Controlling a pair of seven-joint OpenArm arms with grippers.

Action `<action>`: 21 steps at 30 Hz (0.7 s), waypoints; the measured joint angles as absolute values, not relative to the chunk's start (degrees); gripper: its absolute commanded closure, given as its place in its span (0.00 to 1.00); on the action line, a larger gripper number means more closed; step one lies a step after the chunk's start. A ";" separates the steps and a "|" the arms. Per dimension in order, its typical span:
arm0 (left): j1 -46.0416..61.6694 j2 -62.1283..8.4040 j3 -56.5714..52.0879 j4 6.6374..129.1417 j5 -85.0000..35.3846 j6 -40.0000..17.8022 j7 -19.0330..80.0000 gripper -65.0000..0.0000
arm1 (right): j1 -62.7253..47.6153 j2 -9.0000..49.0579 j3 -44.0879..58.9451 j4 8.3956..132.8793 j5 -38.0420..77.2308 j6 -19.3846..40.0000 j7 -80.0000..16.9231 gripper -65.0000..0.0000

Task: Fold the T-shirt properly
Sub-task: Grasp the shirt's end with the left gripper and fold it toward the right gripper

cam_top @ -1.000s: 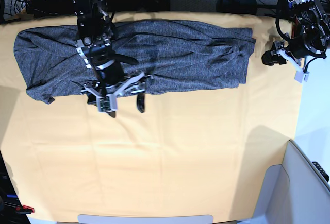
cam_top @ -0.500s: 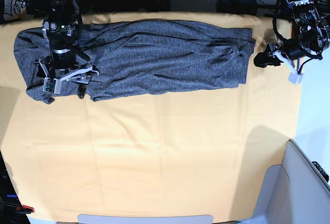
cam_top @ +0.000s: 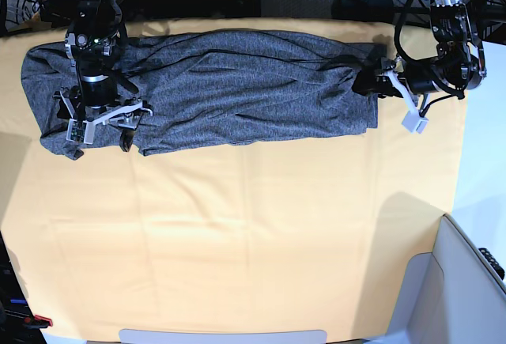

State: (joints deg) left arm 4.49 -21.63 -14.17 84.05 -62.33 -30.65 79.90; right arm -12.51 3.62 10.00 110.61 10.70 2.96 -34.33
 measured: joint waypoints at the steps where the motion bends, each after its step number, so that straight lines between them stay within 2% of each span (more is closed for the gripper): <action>1: 4.78 -21.63 -13.54 84.07 -62.61 -30.65 79.61 0.50 | -12.51 3.62 10.00 110.61 10.70 2.96 -34.33 0.28; 9: 4.86 -21.63 -11.33 84.18 -63.70 -30.70 79.46 0.53 | -12.51 3.62 10.00 108.90 10.70 2.96 -34.50 0.28; 11: 4.78 -21.63 -11.35 84.18 -63.55 -30.72 79.50 0.63 | -12.51 3.64 10.00 108.88 10.70 2.96 -34.50 0.28; 15: 4.82 -21.61 -11.27 84.03 -62.61 -30.70 79.88 0.99 | -12.36 3.62 10.04 108.88 10.70 2.96 -34.50 0.28; 21: 4.80 -21.61 -11.25 84.05 -62.59 -30.72 79.92 0.99 | -12.01 3.49 14.15 108.88 10.92 3.44 -34.33 0.28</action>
